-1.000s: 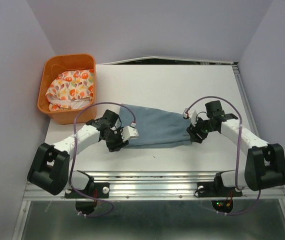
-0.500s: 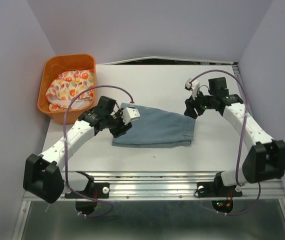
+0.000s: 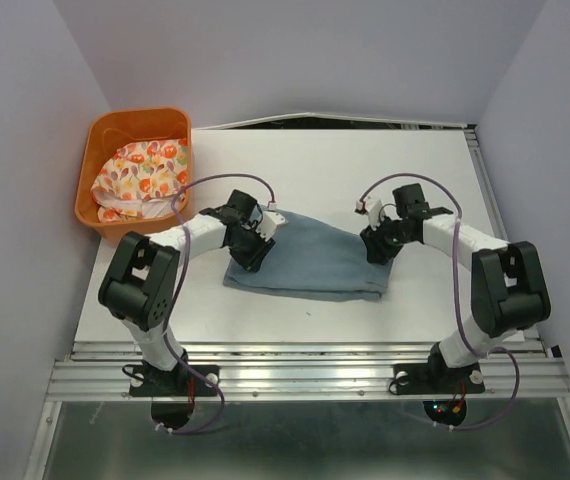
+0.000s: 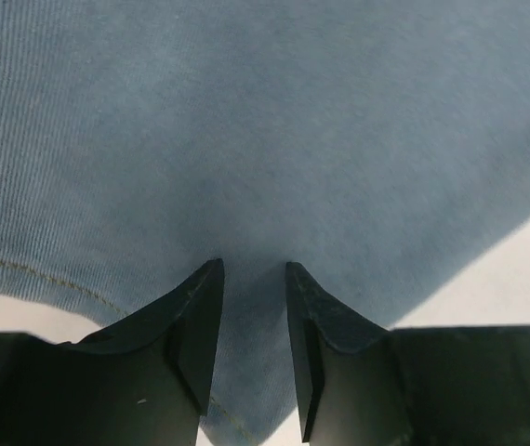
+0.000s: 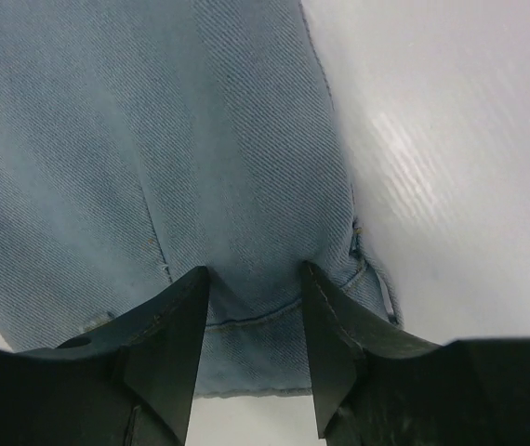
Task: Fold and stack the skirts
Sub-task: Fold the skirt
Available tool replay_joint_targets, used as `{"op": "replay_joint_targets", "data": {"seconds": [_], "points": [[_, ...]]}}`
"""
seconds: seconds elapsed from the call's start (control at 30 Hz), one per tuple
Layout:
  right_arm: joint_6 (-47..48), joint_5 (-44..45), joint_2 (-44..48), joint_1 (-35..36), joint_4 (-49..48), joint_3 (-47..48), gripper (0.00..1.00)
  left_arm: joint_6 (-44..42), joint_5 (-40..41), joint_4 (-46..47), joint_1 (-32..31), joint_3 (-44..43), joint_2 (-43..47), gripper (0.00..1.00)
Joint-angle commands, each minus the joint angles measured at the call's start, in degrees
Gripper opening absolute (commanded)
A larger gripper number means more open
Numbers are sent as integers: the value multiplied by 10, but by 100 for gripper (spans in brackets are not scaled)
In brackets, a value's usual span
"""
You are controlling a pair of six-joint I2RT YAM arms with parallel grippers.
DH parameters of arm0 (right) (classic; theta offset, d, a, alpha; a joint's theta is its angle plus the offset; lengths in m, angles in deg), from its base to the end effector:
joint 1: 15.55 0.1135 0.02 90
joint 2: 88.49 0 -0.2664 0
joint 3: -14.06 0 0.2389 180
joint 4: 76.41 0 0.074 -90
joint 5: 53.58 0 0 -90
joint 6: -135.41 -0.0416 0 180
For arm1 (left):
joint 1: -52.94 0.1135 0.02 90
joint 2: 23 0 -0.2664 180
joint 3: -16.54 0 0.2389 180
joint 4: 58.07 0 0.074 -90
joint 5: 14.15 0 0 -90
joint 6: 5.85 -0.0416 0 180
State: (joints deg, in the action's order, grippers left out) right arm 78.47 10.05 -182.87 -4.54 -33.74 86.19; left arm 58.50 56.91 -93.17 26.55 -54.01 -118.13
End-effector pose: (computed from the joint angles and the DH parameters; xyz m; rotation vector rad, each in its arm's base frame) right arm 0.2994 0.0771 0.1879 -1.0958 2.3480 0.4849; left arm 0.2791 -0.1536 0.1816 1.2380 2.2699 -0.4353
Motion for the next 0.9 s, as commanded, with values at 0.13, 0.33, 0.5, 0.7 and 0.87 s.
{"op": "replay_joint_targets", "data": {"seconds": [0.13, 0.33, 0.5, 0.7, 0.87], "points": [[-29, 12, 129, 87, 83, -112, 53, 20, 70, 30, 4, -177, -154, 42], [-138, -87, 149, 176, 108, -37, 66, 32, 73, -25, 13, -436, -281, 49], [-176, -81, 116, 176, 108, 79, 69, 18, 28, -23, 27, -455, -218, 58], [-215, -90, 71, 144, 70, 118, 60, 97, -153, 70, 42, -245, -27, 58], [-263, -179, 16, 117, 39, 93, 47, 211, -282, 180, 15, -55, 95, 51]]}}
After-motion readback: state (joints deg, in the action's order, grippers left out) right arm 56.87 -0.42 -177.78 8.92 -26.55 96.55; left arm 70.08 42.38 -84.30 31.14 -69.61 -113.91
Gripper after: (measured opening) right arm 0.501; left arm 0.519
